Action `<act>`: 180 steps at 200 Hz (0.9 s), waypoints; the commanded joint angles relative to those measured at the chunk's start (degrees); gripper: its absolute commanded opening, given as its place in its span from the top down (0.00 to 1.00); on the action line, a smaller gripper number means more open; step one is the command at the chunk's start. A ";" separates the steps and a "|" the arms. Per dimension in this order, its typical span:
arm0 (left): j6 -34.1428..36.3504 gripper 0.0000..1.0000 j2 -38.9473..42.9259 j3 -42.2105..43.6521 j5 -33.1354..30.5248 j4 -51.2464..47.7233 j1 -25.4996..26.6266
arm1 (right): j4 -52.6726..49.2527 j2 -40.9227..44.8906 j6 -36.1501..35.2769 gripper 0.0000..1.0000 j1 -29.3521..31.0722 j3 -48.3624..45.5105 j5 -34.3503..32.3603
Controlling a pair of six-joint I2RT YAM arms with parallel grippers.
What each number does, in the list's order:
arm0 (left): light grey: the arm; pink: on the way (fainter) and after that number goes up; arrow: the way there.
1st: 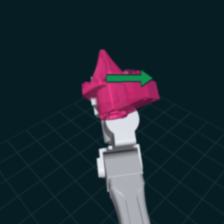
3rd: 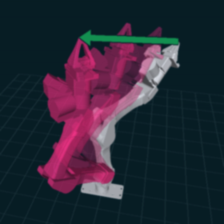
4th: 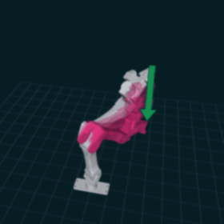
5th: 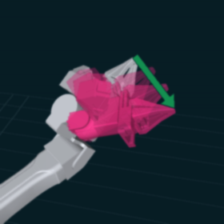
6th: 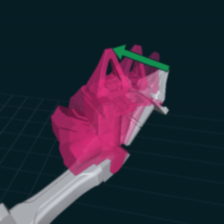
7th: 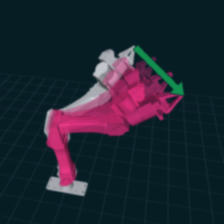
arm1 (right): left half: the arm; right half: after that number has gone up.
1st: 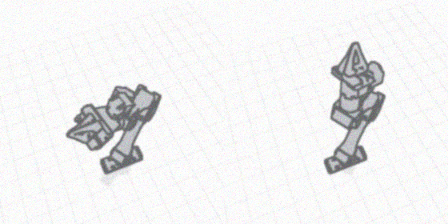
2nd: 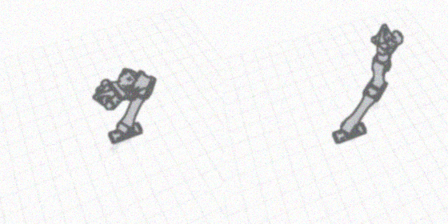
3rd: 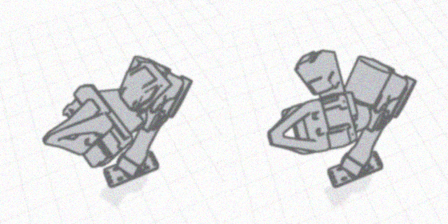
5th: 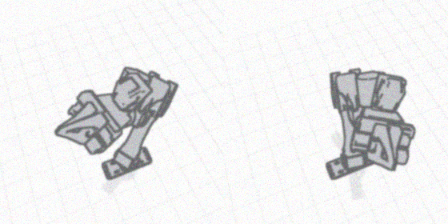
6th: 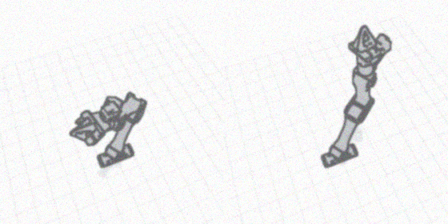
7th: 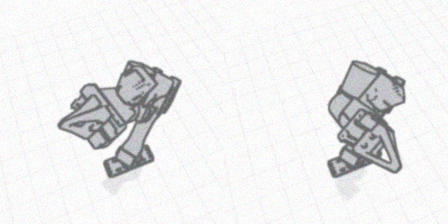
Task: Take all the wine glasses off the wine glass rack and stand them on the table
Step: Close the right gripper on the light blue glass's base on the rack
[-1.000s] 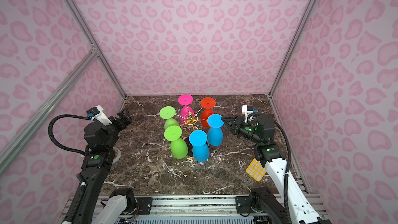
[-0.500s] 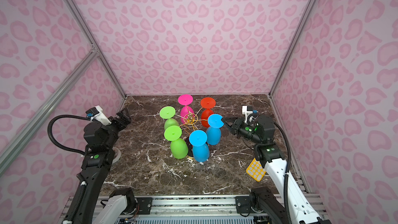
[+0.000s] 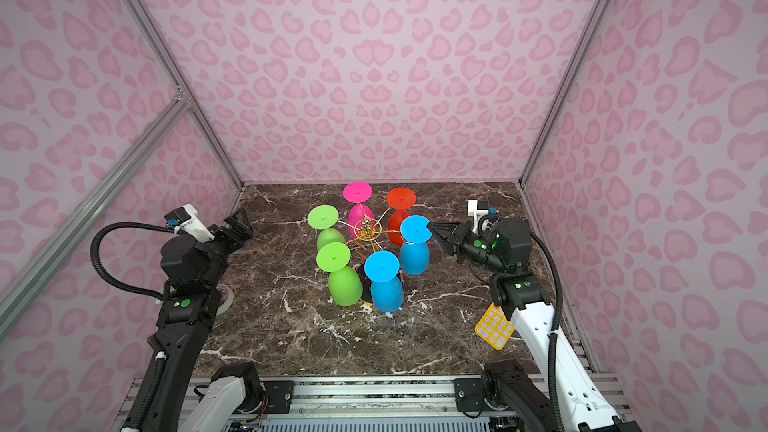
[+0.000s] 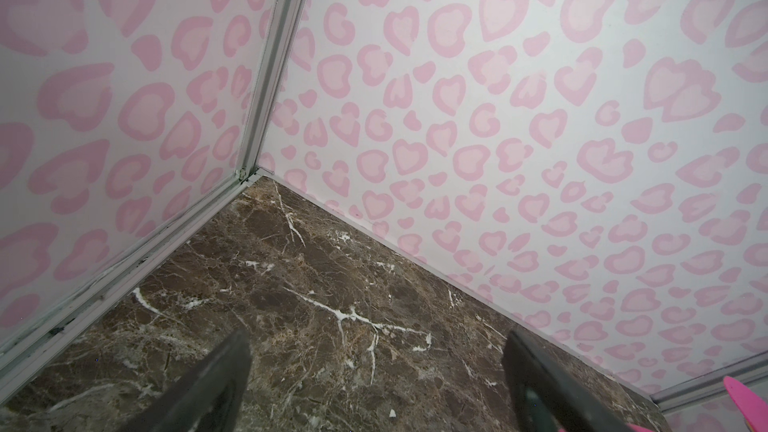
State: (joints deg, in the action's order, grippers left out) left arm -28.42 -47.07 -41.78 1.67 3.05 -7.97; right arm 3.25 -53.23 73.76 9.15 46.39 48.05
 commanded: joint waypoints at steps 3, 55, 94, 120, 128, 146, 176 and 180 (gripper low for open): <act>-0.41 0.04 0.22 0.26 0.28 0.76 -0.12 | 0.58 -0.20 -0.09 1.00 0.02 0.84 1.01; -0.58 0.04 0.25 0.30 0.33 0.82 -0.12 | -0.94 -0.18 -0.67 1.00 0.44 1.86 1.02; -0.75 0.04 0.27 0.38 0.38 0.82 -0.12 | -1.49 -0.28 -0.97 1.00 1.47 2.55 0.58; -0.84 0.04 0.25 0.47 0.42 0.82 -0.20 | -1.75 -0.77 -1.30 1.00 2.51 3.10 -0.28; -0.84 0.04 0.24 0.47 0.43 0.82 -0.20 | -1.63 -0.90 -1.32 1.00 2.92 3.27 -0.48; -0.84 0.04 0.15 0.47 0.36 0.82 -0.21 | -1.66 -1.39 -1.47 1.00 3.73 3.44 -1.11; -0.90 0.04 0.35 0.47 0.26 0.82 -0.21 | -2.05 -2.11 -2.31 1.00 4.55 4.13 -2.26; -0.93 0.04 0.36 0.47 0.28 0.82 -0.21 | -2.13 -2.26 -2.43 1.00 4.71 4.28 -2.34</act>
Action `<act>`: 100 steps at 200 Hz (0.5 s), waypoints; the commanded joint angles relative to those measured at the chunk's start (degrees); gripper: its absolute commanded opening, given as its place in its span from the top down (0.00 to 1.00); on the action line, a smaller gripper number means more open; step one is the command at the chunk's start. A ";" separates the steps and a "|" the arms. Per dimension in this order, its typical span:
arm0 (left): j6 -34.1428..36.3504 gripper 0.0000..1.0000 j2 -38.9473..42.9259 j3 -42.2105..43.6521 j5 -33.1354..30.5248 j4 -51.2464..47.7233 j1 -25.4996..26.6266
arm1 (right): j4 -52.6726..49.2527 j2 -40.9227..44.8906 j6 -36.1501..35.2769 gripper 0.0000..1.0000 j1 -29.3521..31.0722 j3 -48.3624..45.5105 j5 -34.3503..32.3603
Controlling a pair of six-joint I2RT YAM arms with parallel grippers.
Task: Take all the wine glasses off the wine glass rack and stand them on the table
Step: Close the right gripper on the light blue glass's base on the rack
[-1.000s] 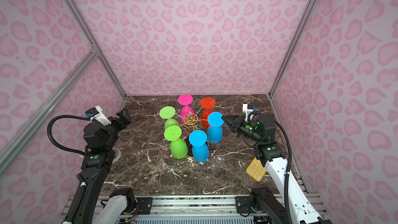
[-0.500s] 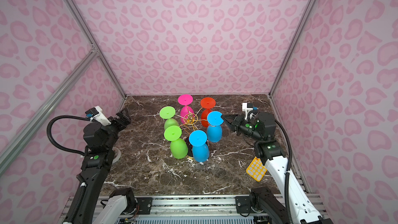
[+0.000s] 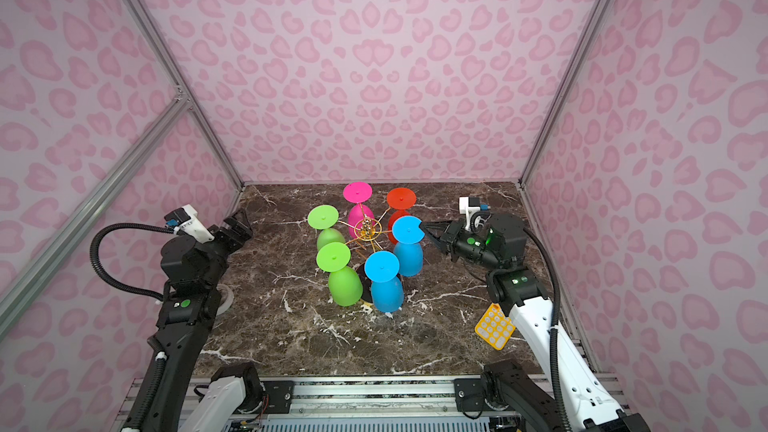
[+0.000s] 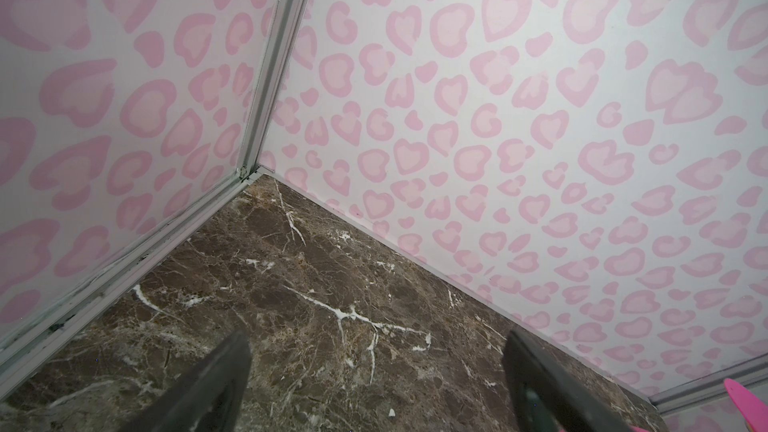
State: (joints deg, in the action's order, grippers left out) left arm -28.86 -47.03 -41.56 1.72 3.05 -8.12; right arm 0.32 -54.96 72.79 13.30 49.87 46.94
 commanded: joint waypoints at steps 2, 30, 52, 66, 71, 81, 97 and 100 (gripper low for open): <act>-0.54 0.04 0.30 0.25 0.29 0.82 -0.05 | 0.82 -0.62 -1.50 1.00 0.53 0.88 -1.23; -0.59 0.04 0.29 0.31 0.27 0.82 -0.05 | 1.43 -1.59 -1.51 1.00 1.26 1.69 -1.32; -0.57 0.04 0.27 0.34 0.28 0.80 -0.05 | 1.96 -2.28 -1.49 1.00 1.72 2.19 -1.54; -0.56 0.04 0.37 0.34 0.14 0.73 -0.05 | 2.47 -2.82 -1.51 1.00 2.01 2.31 -1.59; -0.47 0.04 0.44 0.34 0.16 0.65 -0.05 | 2.57 -2.95 -1.49 1.00 2.12 2.42 -1.67; -0.49 0.04 0.47 0.34 0.10 0.64 -0.05 | 2.81 -3.27 -1.48 1.00 2.30 2.38 -1.76; -0.58 0.04 0.48 0.34 0.21 0.64 -0.05 | 3.12 -3.57 -1.47 1.00 2.46 2.48 -1.86; -0.58 0.04 0.52 0.34 0.14 0.64 -0.05 | 3.18 -3.65 -1.51 1.00 2.45 2.51 -1.85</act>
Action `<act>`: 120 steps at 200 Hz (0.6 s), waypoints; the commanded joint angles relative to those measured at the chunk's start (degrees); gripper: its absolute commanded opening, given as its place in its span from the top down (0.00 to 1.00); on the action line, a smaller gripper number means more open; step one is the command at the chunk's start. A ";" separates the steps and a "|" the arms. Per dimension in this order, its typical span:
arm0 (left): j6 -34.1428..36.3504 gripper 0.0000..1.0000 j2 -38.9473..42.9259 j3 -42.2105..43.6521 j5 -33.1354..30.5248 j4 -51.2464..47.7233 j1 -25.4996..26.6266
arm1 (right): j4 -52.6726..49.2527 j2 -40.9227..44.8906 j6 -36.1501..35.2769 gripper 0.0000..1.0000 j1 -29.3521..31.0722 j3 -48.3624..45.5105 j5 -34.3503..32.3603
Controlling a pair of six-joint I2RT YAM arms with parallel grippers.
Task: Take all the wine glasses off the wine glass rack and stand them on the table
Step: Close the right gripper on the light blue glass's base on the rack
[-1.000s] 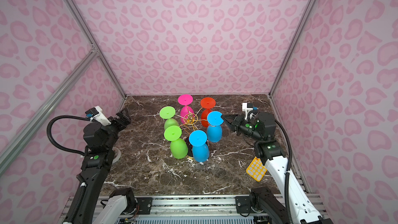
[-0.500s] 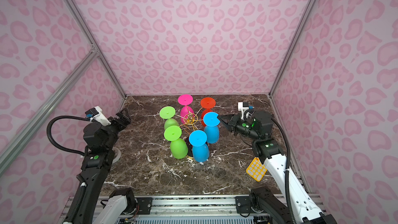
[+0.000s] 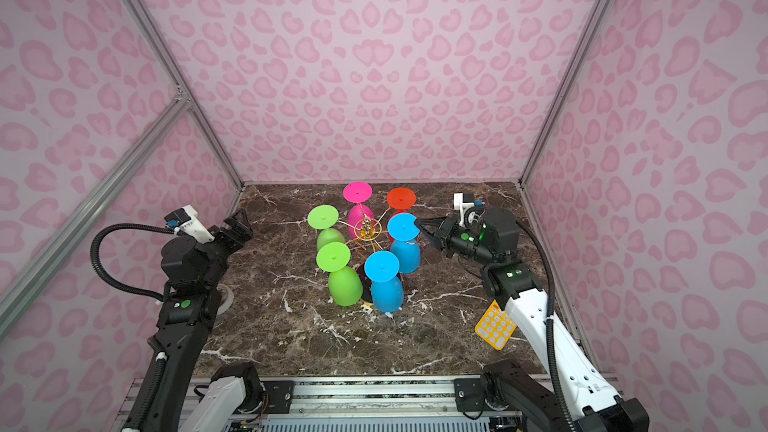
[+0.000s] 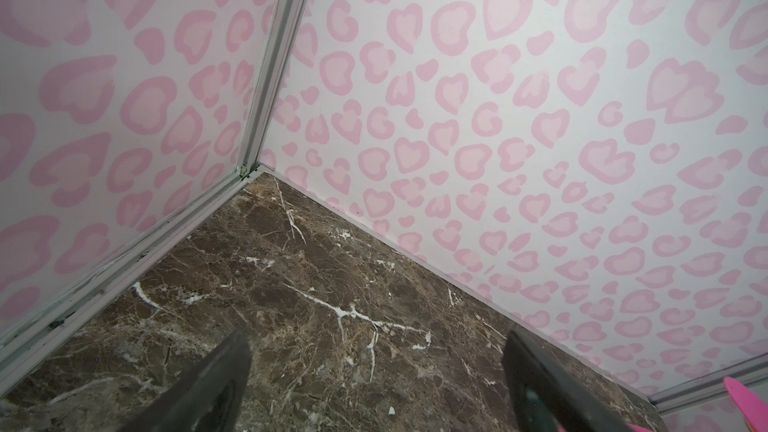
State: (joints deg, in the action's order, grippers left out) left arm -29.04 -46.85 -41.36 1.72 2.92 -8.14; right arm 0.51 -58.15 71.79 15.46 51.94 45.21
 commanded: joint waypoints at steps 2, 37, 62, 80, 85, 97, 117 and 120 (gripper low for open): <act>-0.41 0.04 0.35 0.14 0.18 0.77 -0.03 | 3.00 -0.51 -0.49 1.00 0.34 0.42 -0.12; -0.41 0.04 0.44 0.23 0.15 0.69 -0.03 | 3.19 -0.65 -0.64 1.00 1.18 0.70 -0.27; -0.49 0.04 0.37 0.23 0.18 0.69 -0.03 | 2.97 -0.43 -0.69 1.00 1.42 0.60 -0.38; -0.49 0.04 0.45 0.23 0.08 0.69 -0.03 | 2.70 -0.08 -0.73 1.00 1.50 0.45 -0.47; -0.49 0.04 0.47 0.23 0.17 0.69 -0.06 | 2.59 0.03 -0.76 1.00 1.62 0.39 -0.57; -0.49 0.04 0.38 0.23 0.16 0.69 -0.11 | 2.35 0.31 -0.77 1.00 1.62 0.14 -0.65; -0.63 0.04 0.43 0.25 0.13 0.69 -0.12 | 2.10 0.83 -0.77 1.00 1.76 -0.28 -0.74; -0.66 0.04 0.44 0.30 0.17 0.69 -0.12 | 2.08 0.92 -0.73 1.00 1.76 -0.40 -0.80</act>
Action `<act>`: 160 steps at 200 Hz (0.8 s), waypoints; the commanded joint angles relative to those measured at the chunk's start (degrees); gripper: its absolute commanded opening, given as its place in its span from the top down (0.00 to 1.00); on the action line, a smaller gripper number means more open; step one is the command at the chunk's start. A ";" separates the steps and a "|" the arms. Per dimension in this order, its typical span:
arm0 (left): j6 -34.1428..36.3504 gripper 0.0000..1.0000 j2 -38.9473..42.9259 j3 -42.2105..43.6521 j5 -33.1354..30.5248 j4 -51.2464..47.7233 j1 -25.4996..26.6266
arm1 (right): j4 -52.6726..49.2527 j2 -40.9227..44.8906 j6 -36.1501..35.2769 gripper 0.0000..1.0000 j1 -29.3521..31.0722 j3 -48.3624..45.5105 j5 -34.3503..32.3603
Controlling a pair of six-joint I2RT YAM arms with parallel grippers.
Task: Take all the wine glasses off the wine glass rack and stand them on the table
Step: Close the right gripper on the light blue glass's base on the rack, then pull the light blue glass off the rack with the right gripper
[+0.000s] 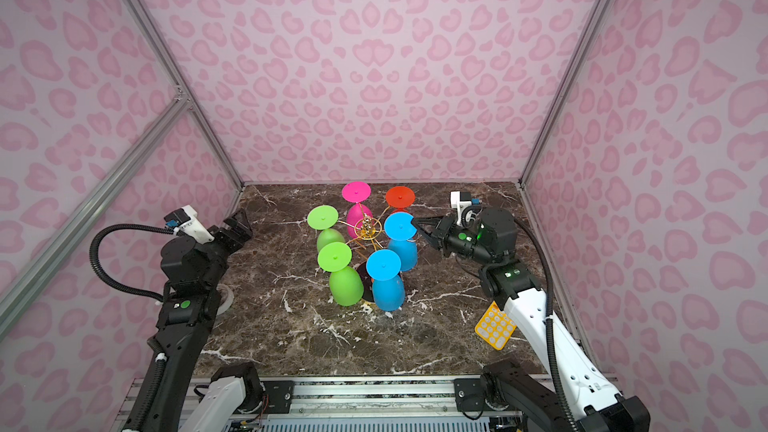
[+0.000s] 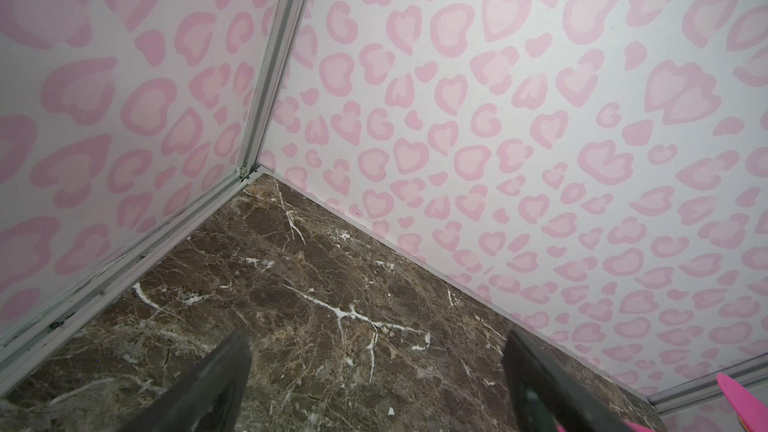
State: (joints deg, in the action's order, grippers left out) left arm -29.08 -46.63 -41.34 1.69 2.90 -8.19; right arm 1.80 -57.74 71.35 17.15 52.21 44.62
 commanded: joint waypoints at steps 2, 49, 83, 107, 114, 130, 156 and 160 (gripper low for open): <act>-0.62 0.04 0.25 0.29 0.16 0.71 -0.08 | 0.76 0.58 -0.33 1.00 0.08 -0.67 -0.23; -0.88 0.04 0.11 0.30 0.19 0.71 -0.08 | -0.27 2.08 -0.51 1.00 0.47 -1.87 -0.49; -0.89 0.04 0.16 0.39 0.22 0.69 -0.08 | 0.28 2.20 -0.42 1.00 0.43 -2.37 -0.83; -0.89 0.04 0.30 0.39 0.08 0.62 -0.09 | 0.81 1.62 -0.63 1.00 0.43 -2.18 -1.08; -0.89 0.04 0.30 0.41 0.09 0.62 -0.15 | 1.09 1.37 -0.47 1.00 0.44 -2.19 -1.04; -0.89 0.04 0.32 0.39 0.09 0.62 -0.16 | 1.71 0.97 -0.25 1.00 0.65 -1.89 -1.02; -0.98 0.04 0.34 0.43 0.08 0.62 -0.16 | 1.78 0.36 -0.42 1.00 1.15 -1.36 -1.12; -0.98 0.04 0.33 0.44 0.10 0.62 -0.19 | 1.72 0.27 -0.42 1.00 1.22 -1.34 -1.12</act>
State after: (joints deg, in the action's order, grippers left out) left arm -29.52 -46.59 -41.19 1.69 2.87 -8.27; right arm 1.54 -57.01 71.16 17.98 50.41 43.33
